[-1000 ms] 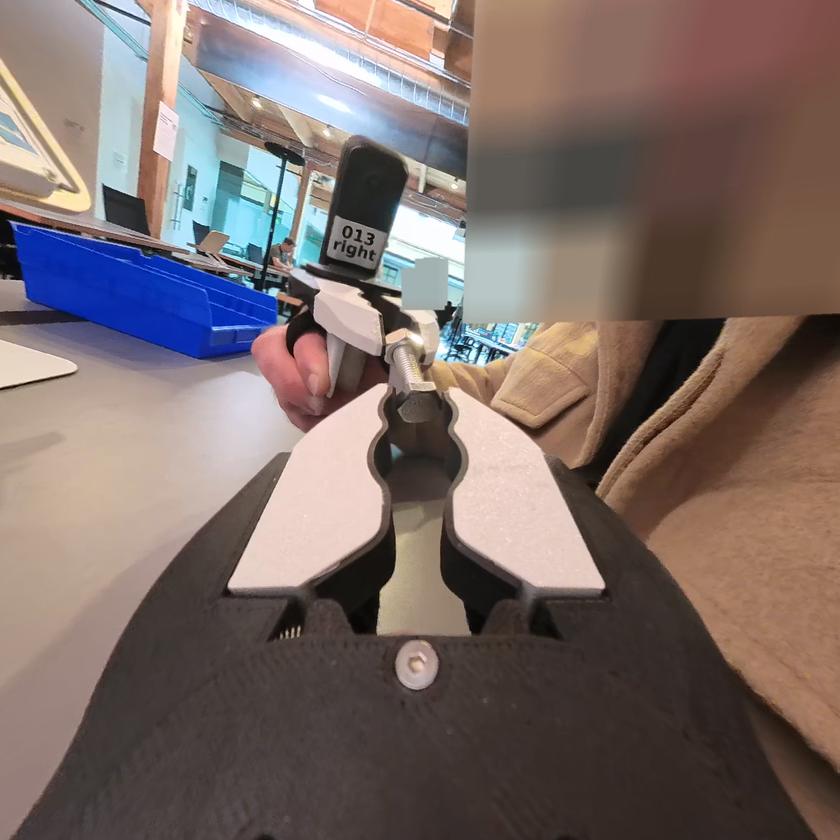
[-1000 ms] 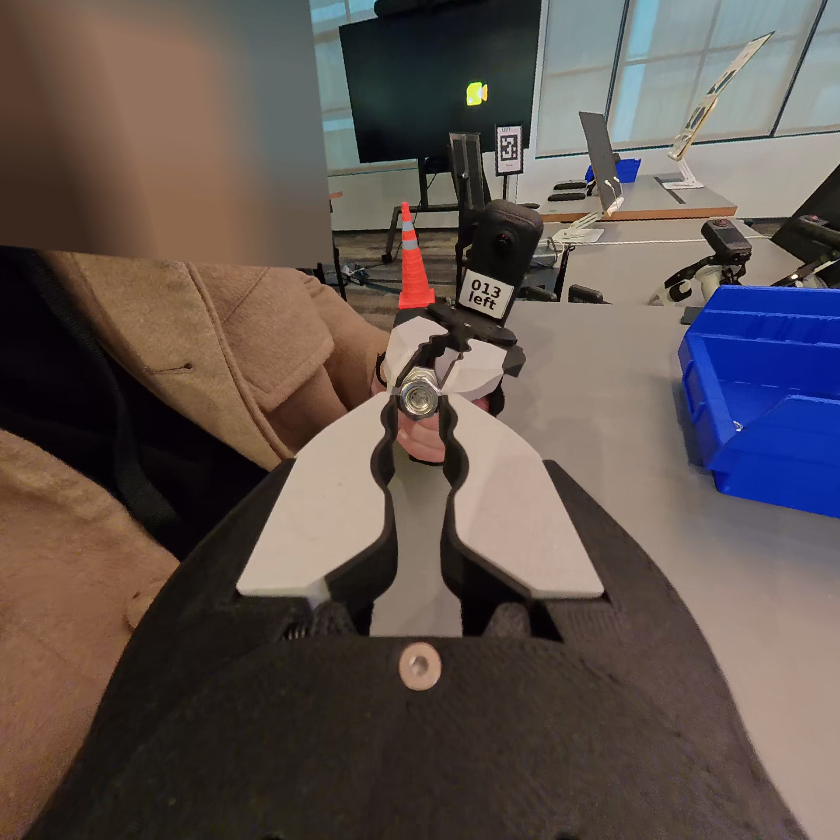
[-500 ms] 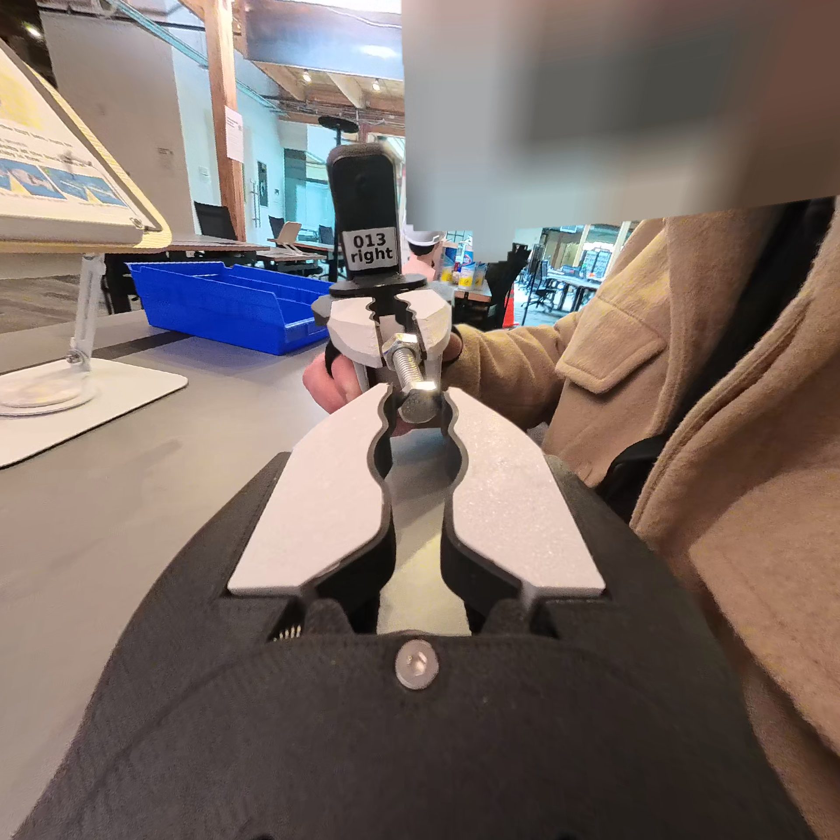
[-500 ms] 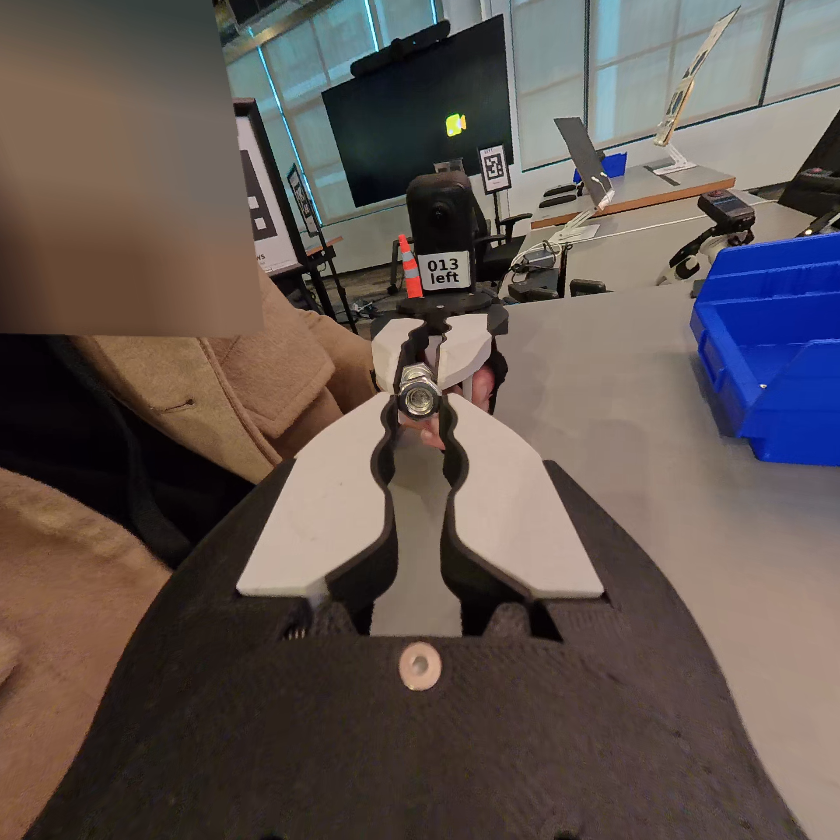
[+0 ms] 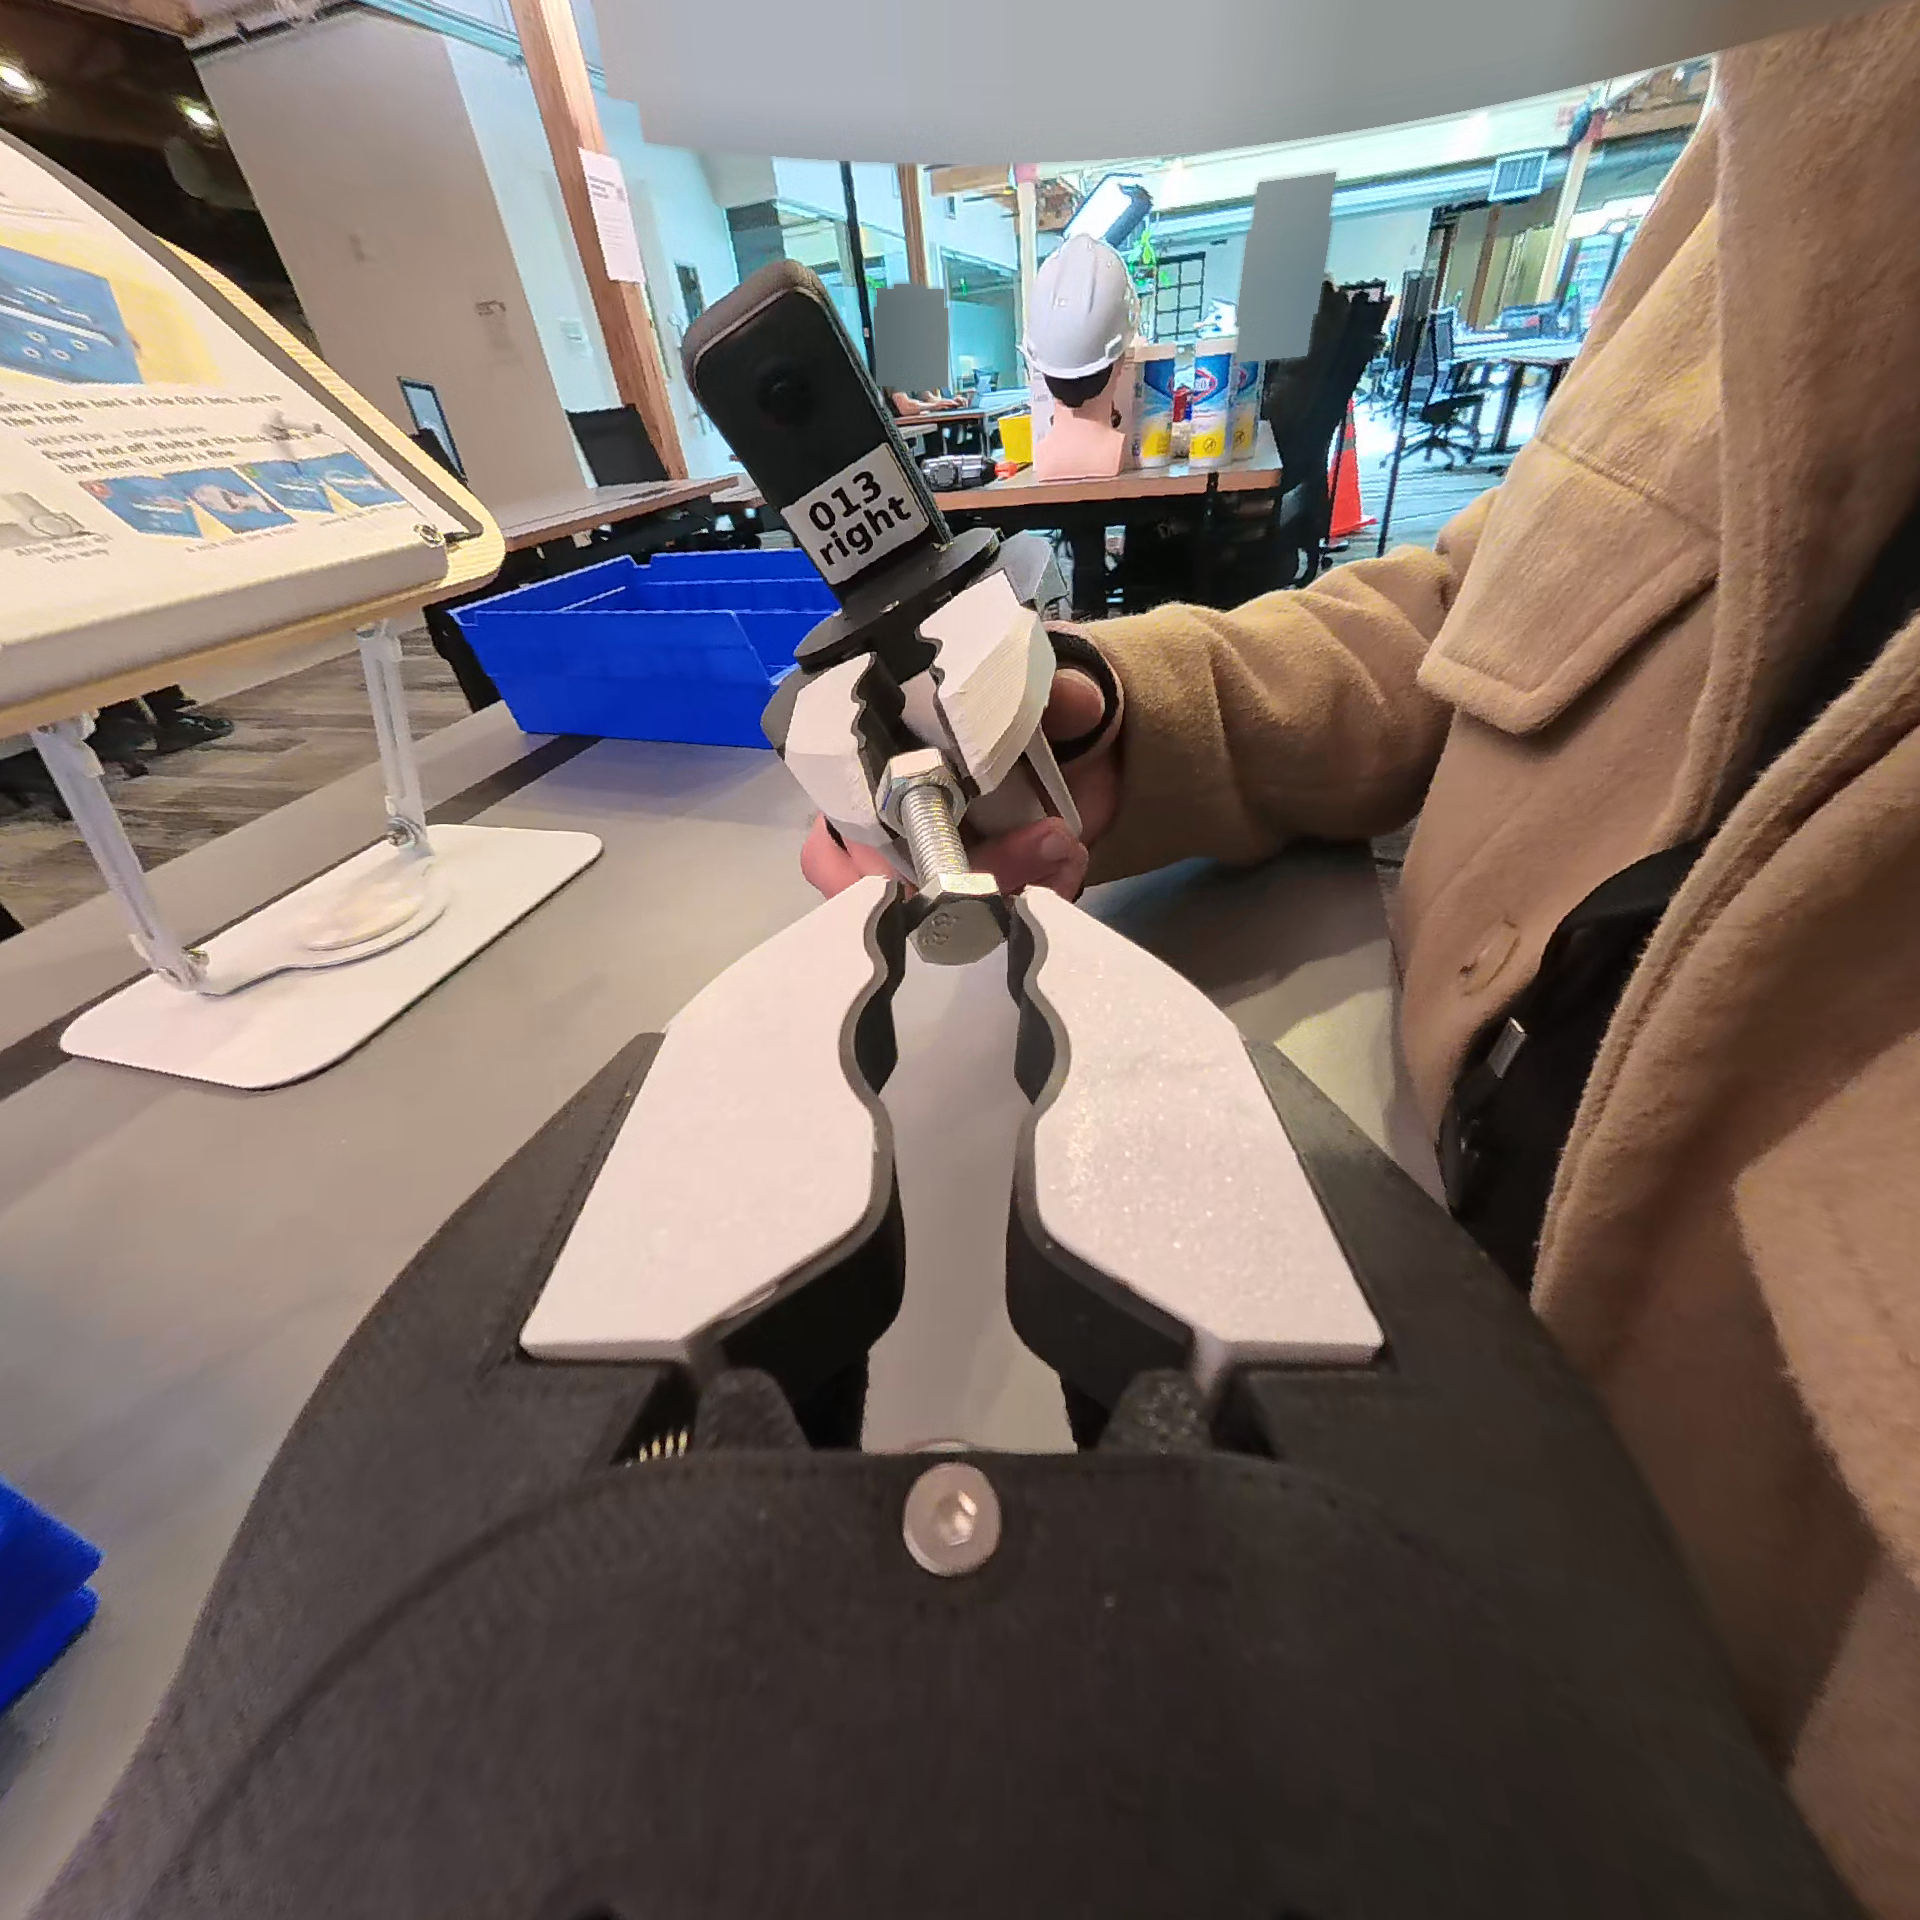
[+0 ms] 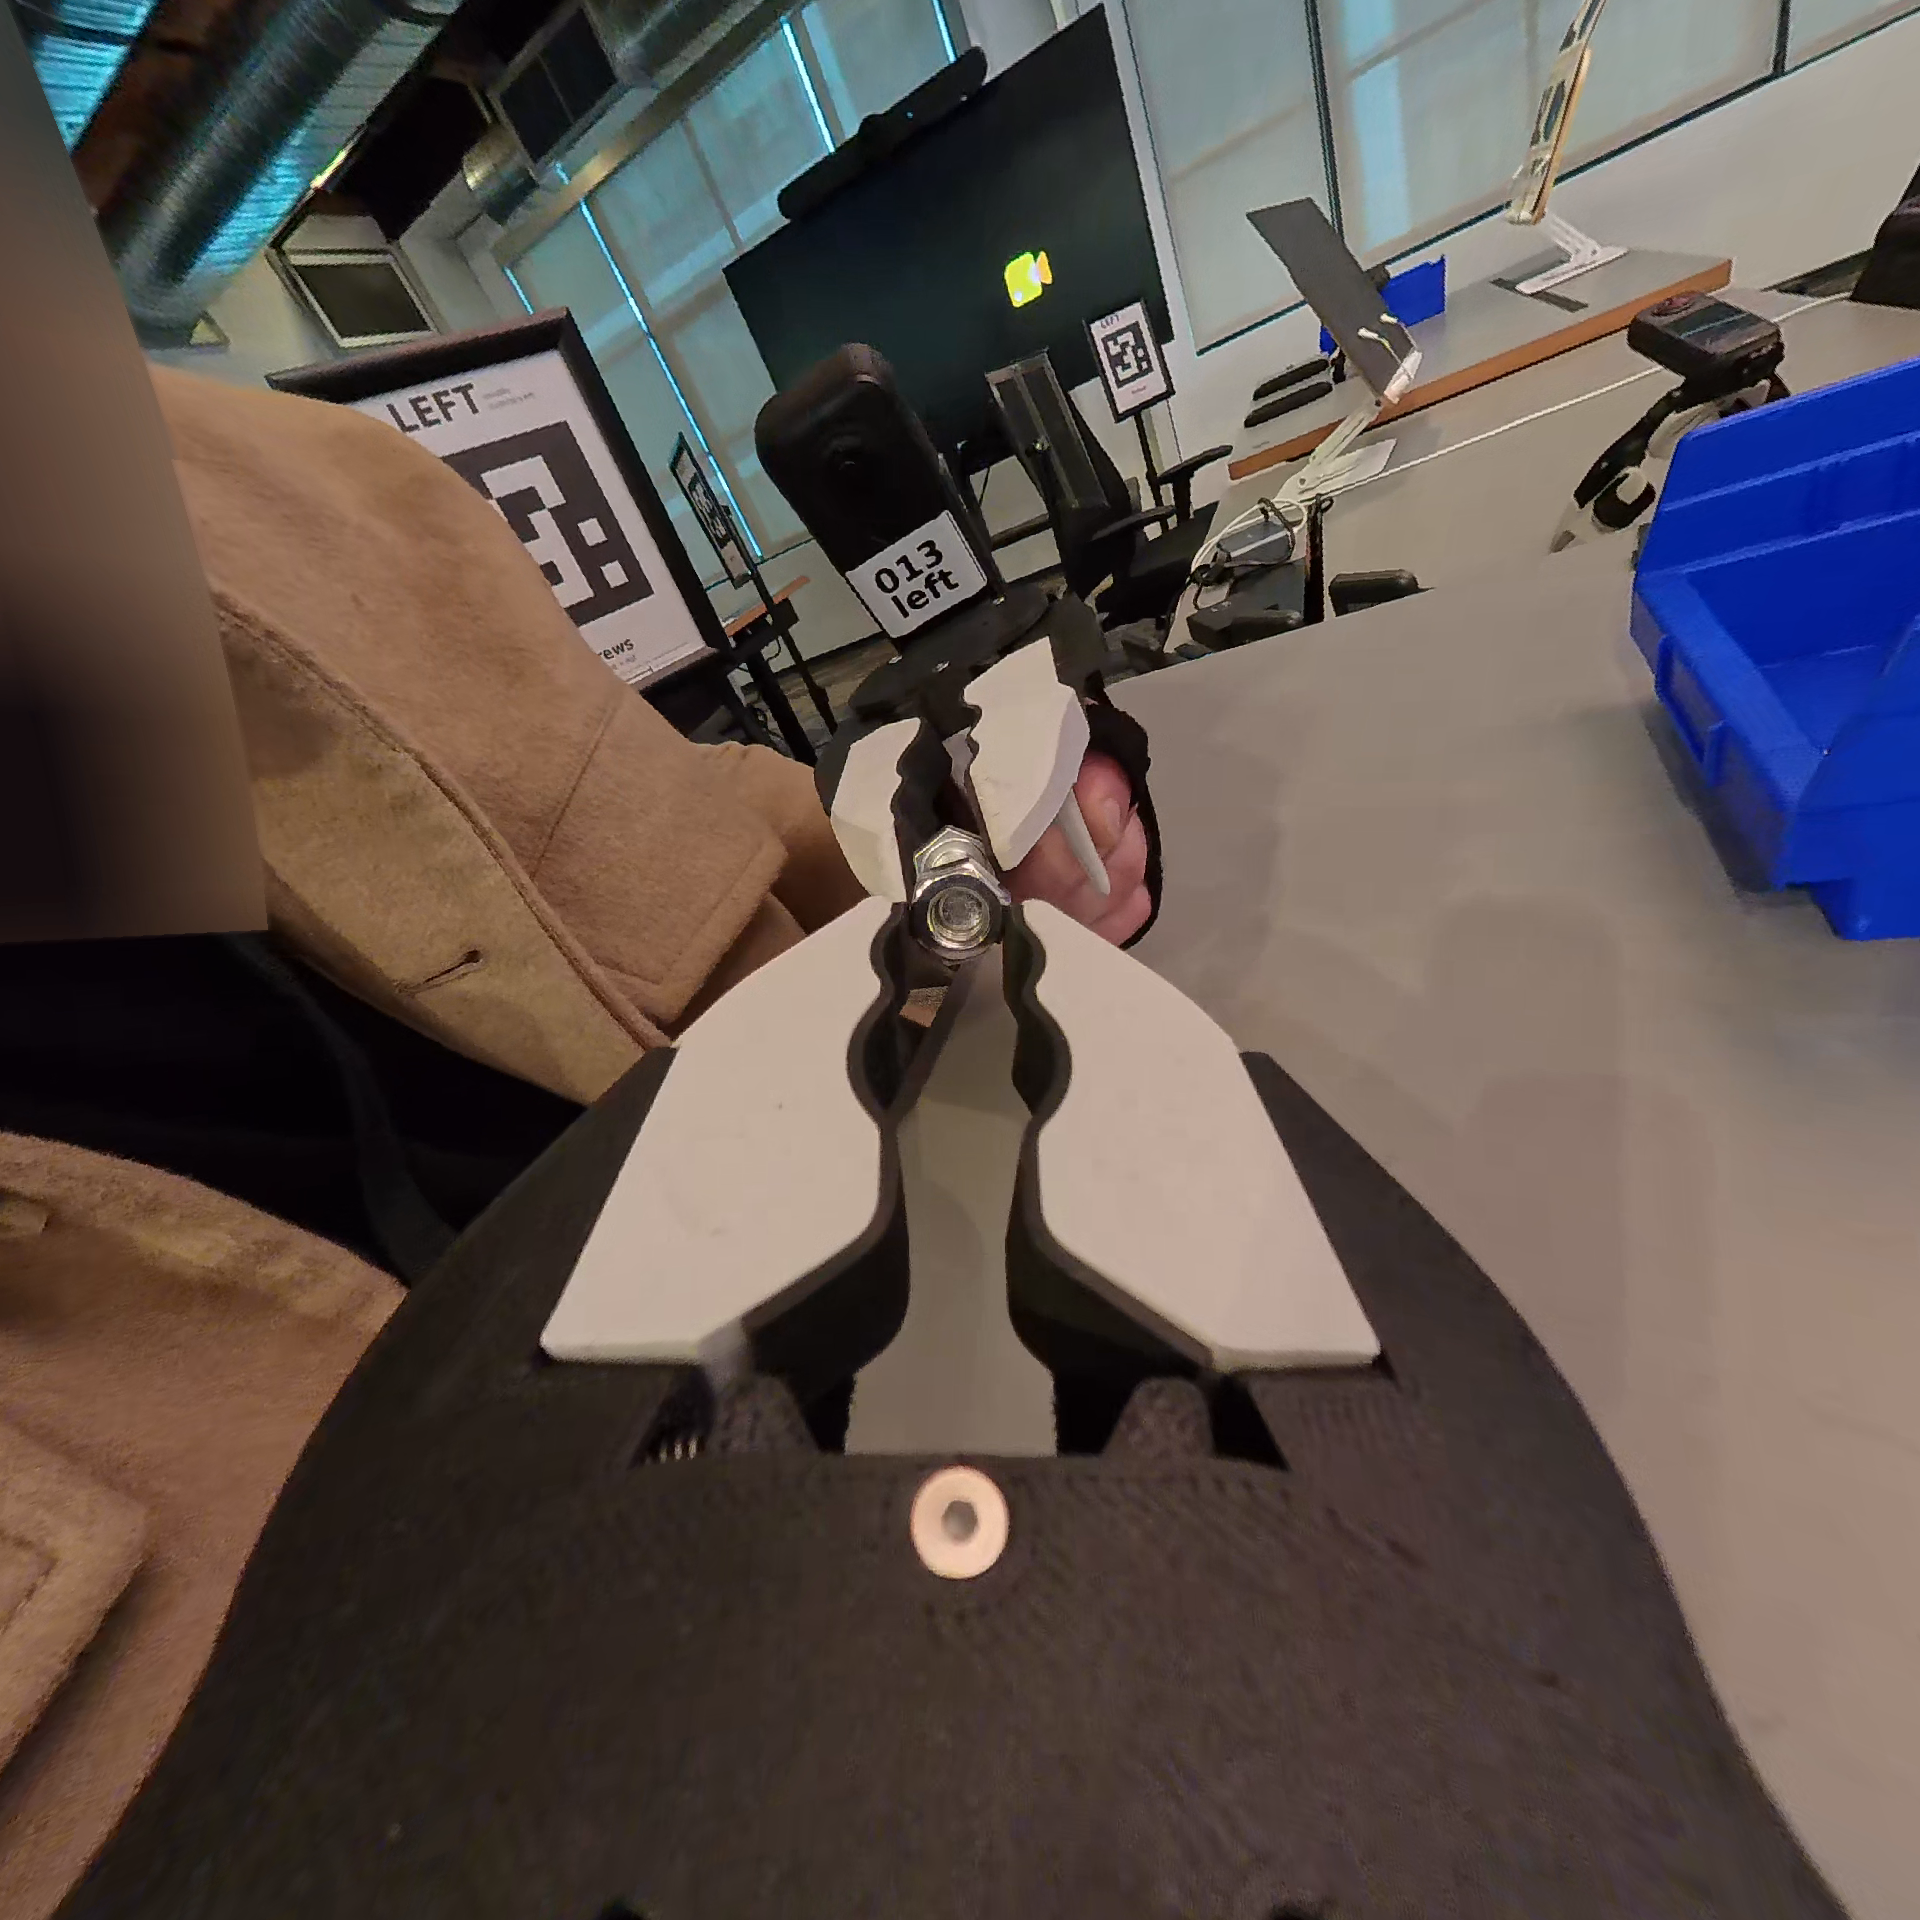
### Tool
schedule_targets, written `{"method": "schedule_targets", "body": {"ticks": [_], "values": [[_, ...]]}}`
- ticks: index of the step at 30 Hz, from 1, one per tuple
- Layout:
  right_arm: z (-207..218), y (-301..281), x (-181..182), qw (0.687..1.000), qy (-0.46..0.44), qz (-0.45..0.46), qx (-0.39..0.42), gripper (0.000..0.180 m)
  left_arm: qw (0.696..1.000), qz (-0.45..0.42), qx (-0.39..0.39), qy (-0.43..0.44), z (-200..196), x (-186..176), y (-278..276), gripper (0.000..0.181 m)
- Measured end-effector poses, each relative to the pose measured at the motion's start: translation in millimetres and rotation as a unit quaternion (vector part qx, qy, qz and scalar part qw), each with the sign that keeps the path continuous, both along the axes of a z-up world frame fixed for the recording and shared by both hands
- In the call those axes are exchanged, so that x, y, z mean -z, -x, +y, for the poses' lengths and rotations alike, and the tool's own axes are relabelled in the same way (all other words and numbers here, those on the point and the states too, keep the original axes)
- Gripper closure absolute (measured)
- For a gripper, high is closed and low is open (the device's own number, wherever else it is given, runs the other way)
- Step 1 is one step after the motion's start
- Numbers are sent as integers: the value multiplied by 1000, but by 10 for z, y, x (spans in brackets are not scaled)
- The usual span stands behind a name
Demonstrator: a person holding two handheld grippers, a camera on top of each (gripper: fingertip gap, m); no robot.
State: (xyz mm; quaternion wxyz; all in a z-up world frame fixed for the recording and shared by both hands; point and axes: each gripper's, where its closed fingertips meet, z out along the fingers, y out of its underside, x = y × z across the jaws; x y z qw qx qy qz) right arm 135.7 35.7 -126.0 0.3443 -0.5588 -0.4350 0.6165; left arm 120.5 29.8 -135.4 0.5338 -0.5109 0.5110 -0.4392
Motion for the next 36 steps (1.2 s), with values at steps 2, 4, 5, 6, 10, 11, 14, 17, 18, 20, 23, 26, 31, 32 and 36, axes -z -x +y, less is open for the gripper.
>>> {"method": "schedule_targets", "body": {"ticks": [2, 4, 5, 6, 10, 11, 14, 17, 18, 20, 23, 26, 31, 32, 36], "values": [[4, -2, 12, 1000, 3, -3, -1, 162, 1000, 7, -2, -7, 3, 7, -3, 163], [6, -1, 13, 1000, 7, -3, -1, 162, 1000, 7, -4, -9, 5, 10, -4, 163], [7, -2, 11, 1000, 10, -2, -2, 162, 1000, 4, -3, -6, 5, 4, -5, 163], [11, -2, 13, 1000, 12, -3, -2, 162, 1000, 4, -3, -7, 8, 7, -6, 163], [12, -6, 12, 1000, 12, -4, -2, 162, 1000, 5, -5, -10, 8, 6, -12, 163], [12, -6, 9, 1000, 10, -3, -2, 162, 1000, 3, -4, -8, 9, 3, -13, 163], [13, -8, 9, 1000, 8, -3, -2, 162, 1000, 3, -3, -6, 9, 9, -17, 163], [13, -10, 14, 1000, 6, -3, -2, 162, 1000, 4, -4, -9, 6, 11, -20, 163], [12, -9, 17, 1000, 8, -4, -2, 162, 1000, 6, -5, -12, 7, 12, -18, 163], [16, -9, 17, 1000, 15, -5, -3, 162, 1000, 9, -9, -18, 8, 12, -19, 163], [23, -10, 35, 999, 32, -7, -6, 162, 998, 28, -20, -45, 16, 25, -19, 163], [34, -10, 59, 999, 52, -11, -8, 162, 995, 52, -33, -76, 27, 45, -17, 163], [55, -8, 104, 995, 101, -15, -11, 162, 985, 96, -59, -134, 57, 93, -8, 163], [62, -6, 116, 994, 110, -15, -10, 162, 982, 105, -64, -145, 65, 108, -7, 163], [68, -6, 150, 992, 128, -16, -12, 162, 973, 130, -74, -177, 76, 148, -3, 163]]}}
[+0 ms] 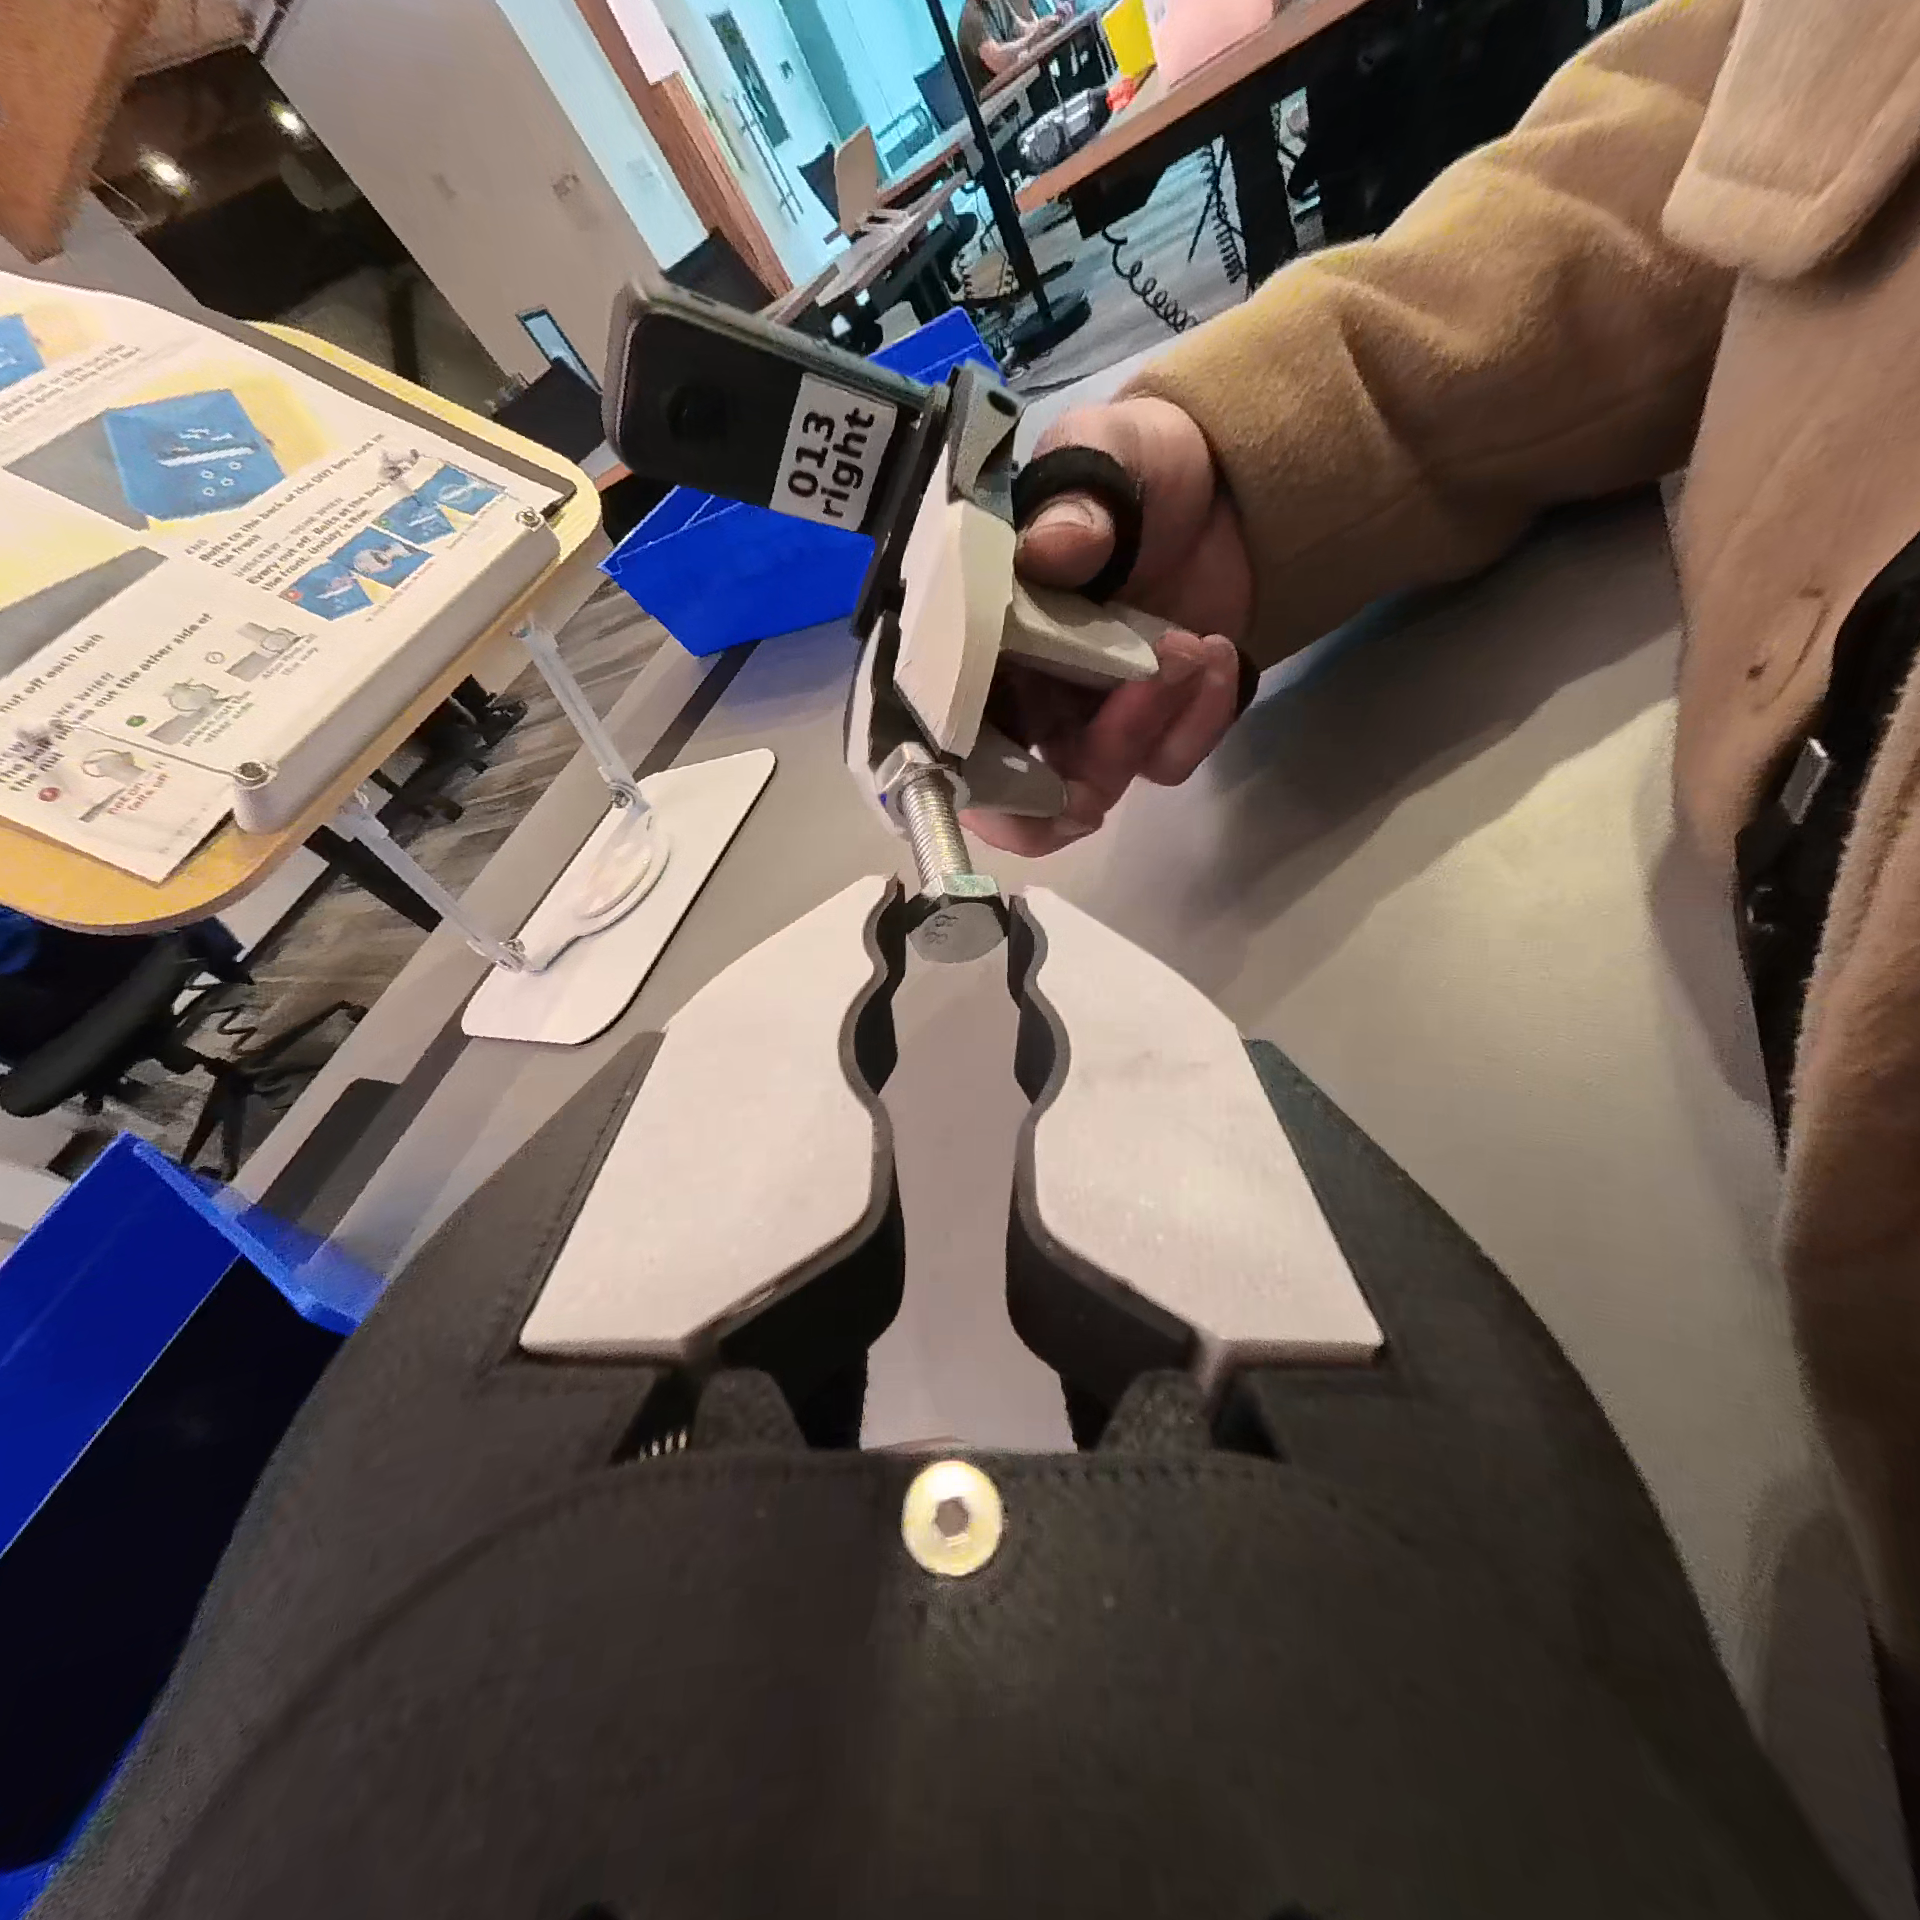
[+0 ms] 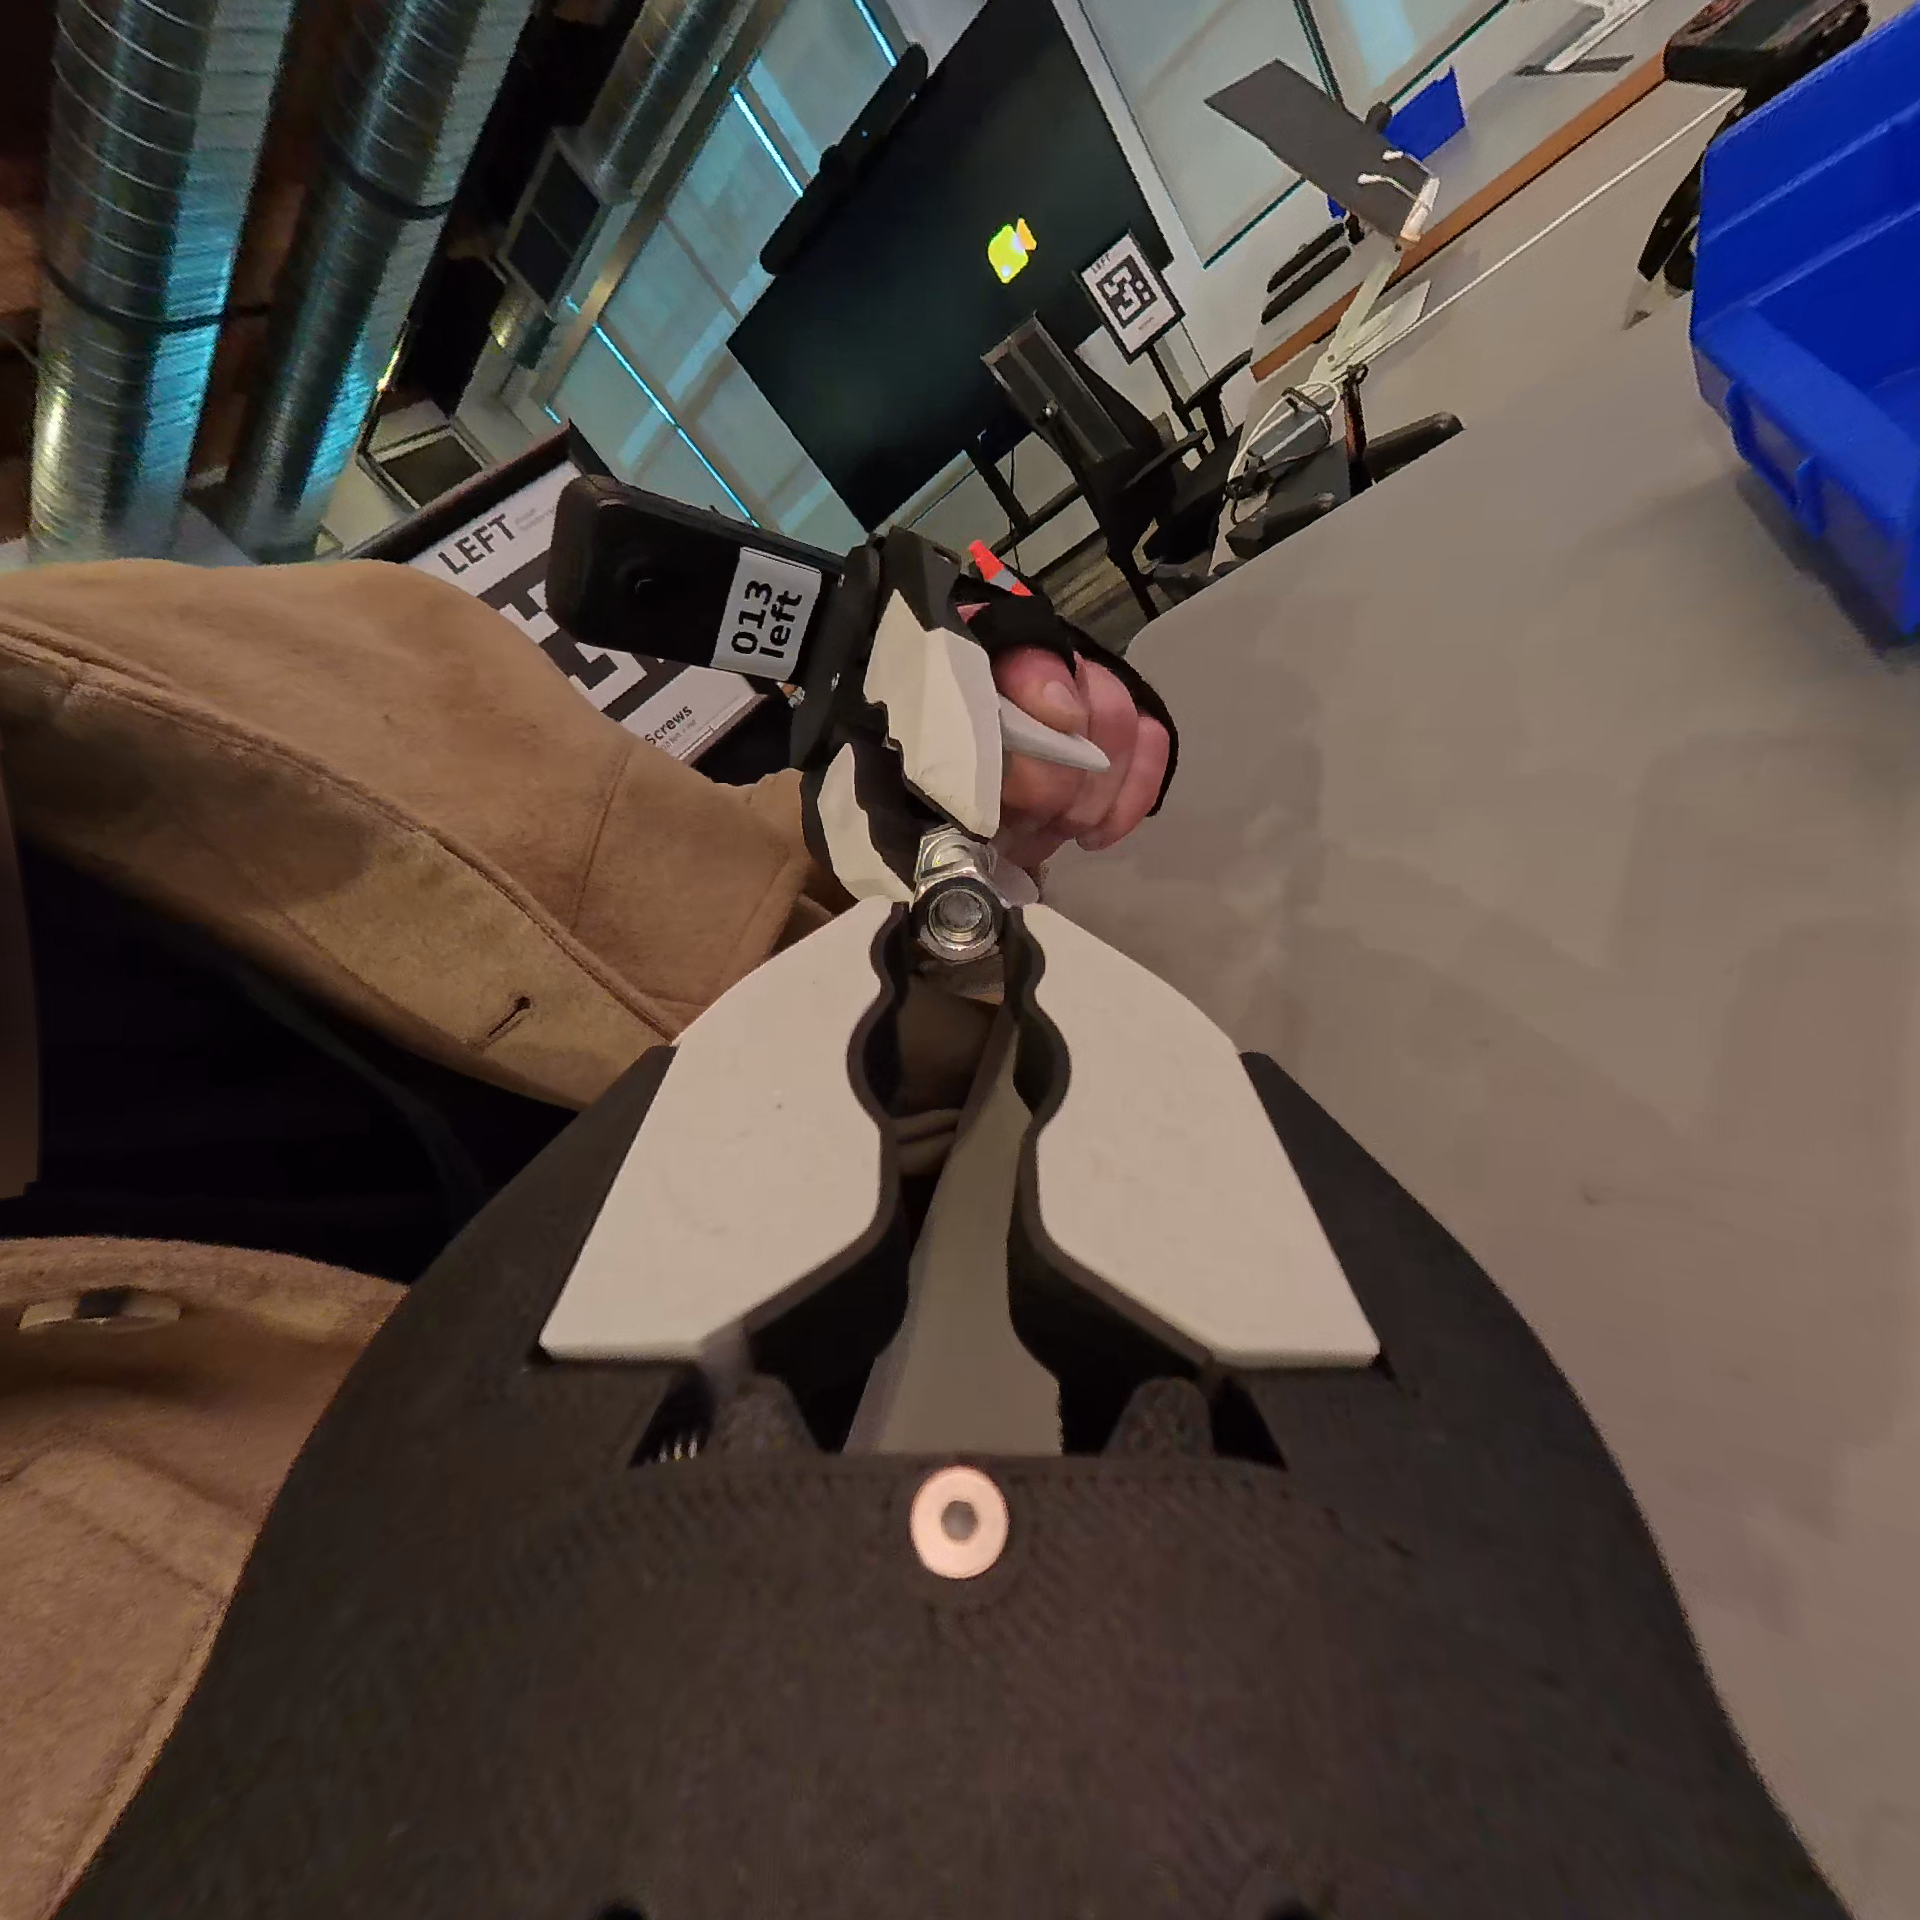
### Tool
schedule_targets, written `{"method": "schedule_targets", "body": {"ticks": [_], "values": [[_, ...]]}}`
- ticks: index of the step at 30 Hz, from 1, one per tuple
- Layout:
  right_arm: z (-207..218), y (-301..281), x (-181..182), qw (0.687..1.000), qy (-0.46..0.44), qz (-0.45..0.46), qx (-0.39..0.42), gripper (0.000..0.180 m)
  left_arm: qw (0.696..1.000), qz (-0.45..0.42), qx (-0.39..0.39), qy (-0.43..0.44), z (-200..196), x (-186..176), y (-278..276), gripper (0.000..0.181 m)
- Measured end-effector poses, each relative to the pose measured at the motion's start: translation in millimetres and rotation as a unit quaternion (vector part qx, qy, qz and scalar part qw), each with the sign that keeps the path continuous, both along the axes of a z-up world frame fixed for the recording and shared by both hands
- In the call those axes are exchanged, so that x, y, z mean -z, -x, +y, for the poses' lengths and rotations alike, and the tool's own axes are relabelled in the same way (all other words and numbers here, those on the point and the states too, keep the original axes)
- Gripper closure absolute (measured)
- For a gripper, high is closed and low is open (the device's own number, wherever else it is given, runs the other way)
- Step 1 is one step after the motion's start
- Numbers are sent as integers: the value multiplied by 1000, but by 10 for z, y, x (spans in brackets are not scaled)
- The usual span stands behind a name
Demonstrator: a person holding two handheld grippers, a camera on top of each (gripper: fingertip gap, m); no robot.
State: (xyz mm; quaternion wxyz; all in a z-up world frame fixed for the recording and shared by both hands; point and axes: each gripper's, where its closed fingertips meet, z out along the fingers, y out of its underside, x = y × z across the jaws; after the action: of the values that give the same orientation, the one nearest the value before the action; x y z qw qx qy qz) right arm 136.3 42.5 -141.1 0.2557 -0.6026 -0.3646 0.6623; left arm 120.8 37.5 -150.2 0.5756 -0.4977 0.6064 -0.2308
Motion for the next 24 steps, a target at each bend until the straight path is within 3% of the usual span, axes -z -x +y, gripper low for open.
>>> {"method": "schedule_targets", "body": {"ticks": [24], "values": [[-48, 6, -60, 999, -31, 21, -4, 158, 999, -33, 16, 31, -39, -47, -22, 163]]}}
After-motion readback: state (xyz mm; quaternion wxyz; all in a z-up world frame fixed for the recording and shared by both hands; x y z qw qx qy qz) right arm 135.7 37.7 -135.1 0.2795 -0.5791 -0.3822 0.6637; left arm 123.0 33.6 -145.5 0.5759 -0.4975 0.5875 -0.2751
